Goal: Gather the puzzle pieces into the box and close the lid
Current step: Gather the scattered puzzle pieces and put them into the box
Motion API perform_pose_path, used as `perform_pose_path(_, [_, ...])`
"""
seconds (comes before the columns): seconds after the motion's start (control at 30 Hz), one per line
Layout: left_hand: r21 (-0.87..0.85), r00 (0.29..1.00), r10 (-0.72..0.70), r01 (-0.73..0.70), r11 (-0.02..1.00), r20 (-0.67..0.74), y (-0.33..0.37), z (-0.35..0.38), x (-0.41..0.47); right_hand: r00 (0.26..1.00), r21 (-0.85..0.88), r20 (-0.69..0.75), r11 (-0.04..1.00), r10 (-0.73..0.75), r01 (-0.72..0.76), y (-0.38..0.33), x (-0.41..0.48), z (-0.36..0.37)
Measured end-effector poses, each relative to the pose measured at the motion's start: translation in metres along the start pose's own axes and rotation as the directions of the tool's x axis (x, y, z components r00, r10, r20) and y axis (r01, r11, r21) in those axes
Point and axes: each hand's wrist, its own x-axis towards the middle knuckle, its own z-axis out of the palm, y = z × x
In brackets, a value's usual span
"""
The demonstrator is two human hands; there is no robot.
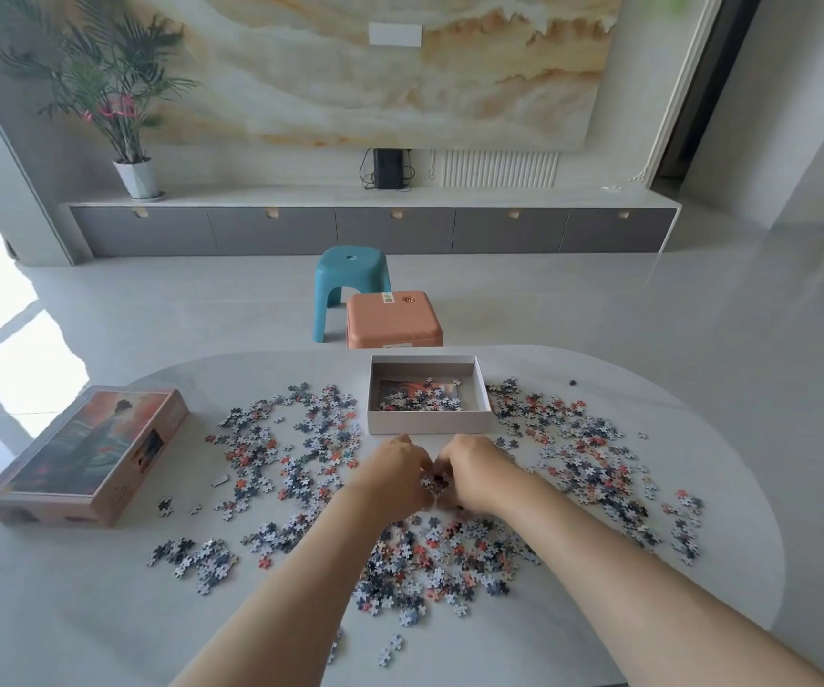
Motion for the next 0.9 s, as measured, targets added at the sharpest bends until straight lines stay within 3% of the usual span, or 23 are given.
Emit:
perform_pose_path(0.47, [-0.138,0.99,-0.129,0.121,0.983,-0.053,0.007,0.005,-0.006,0.999,0.111,-0.021,0.993,0.029,-0.027,0.009,-0.005,0.001])
perform_pose_path(0.7, [-0.147,0.991,-0.117,0.106,0.983,-0.069,0.009,-0.002,0.007,0.998,0.167,-0.065,0.986,-0.005,0.015,0.018,0.007,-0.006])
perform_pose_path(0.8, [-0.244,0.97,-0.173,0.128,0.961,-0.17,0.008,-0.019,0.02,0.984,0.323,-0.176,0.942,-0.032,0.088,0.018,0.016,-0.026])
perform_pose_path(0.9, [-0.341,0.91,-0.236,0.114,0.933,-0.341,0.006,-0.042,0.043,0.915,0.369,-0.402,0.907,-0.043,0.204,0.017,0.034,-0.05])
